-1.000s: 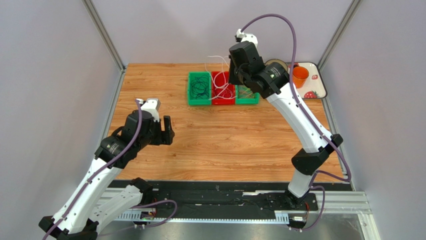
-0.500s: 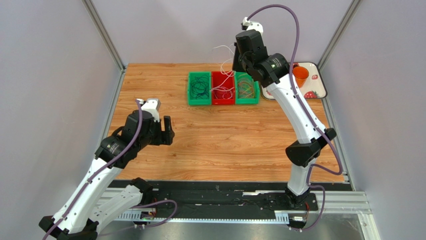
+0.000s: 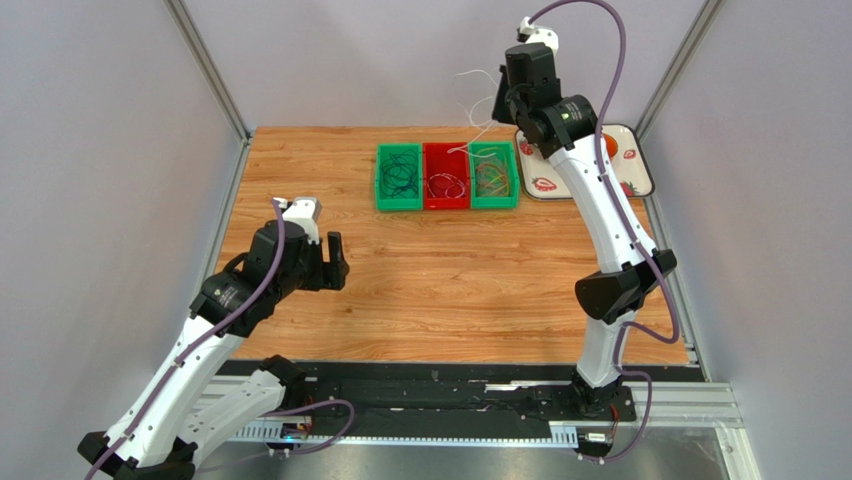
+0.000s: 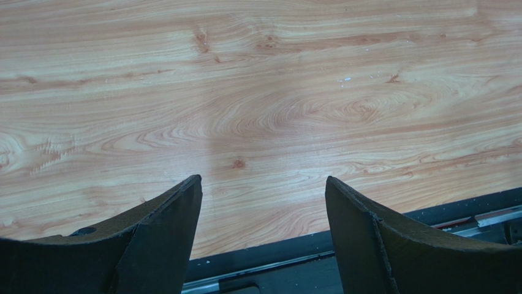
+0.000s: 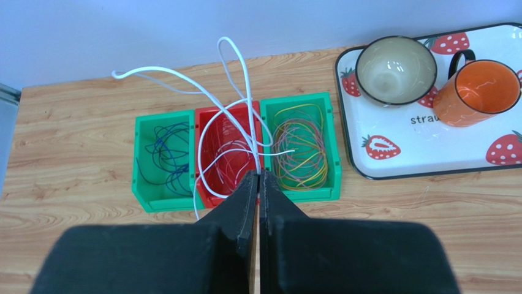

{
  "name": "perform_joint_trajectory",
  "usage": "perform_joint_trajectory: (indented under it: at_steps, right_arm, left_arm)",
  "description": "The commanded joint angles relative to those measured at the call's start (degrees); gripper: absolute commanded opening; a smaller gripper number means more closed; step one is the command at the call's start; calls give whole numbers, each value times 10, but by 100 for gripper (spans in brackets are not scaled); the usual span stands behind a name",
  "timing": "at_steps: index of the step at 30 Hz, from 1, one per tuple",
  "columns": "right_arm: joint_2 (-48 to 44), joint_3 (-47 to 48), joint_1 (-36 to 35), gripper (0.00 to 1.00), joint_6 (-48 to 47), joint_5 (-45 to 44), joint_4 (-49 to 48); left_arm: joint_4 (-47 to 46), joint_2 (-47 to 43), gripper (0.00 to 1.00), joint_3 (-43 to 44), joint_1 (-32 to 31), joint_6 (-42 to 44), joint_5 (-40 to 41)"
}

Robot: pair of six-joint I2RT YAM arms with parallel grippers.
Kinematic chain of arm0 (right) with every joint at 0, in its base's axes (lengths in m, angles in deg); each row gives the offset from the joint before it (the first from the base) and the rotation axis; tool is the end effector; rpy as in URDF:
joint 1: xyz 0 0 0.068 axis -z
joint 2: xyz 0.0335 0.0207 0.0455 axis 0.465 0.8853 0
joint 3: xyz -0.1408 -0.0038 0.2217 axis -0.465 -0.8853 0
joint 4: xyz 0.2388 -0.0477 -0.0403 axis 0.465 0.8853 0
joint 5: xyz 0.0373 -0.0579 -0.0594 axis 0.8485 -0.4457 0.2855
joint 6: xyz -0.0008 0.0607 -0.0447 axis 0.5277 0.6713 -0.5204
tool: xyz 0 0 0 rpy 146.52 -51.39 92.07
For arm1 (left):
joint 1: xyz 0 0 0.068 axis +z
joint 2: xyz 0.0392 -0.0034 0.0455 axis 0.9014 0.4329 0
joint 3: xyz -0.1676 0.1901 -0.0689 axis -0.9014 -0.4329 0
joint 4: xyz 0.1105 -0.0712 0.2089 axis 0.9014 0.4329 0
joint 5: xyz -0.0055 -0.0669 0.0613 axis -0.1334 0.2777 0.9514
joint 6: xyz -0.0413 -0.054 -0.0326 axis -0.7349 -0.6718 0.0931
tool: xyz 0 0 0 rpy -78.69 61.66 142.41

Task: Untangle the cables
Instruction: Place the cable in the bin.

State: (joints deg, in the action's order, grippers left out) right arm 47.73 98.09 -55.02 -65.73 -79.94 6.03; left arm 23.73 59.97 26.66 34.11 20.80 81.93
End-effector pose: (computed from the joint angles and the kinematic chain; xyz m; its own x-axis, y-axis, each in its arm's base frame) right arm 0.3645 0.1603 0.4433 -0.4474 0.1243 -0.8857 0.0337 0.9919 0.1221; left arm 0.1372 -0.0678 0.3170 -0.6552 -0.0866 -0.7505 0.1283 0.9662 -0.2235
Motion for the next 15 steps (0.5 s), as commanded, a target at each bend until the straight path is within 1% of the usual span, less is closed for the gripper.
perform_joint_trajectory:
  at_steps: [1, 5, 15]
  right_arm:
    - [5, 1, 31, 0, -17, 29, -50]
    - [11, -7, 62, 0, -25, 56, -72]
    - [54, -16, 99, 0, -52, 93, -102]
  left_arm:
    - [-15, -2, 82, -3, 4, 8, 2]
    - [-16, -2, 82, -2, 4, 8, 4]
    - [-14, 4, 82, -2, 4, 7, 9]
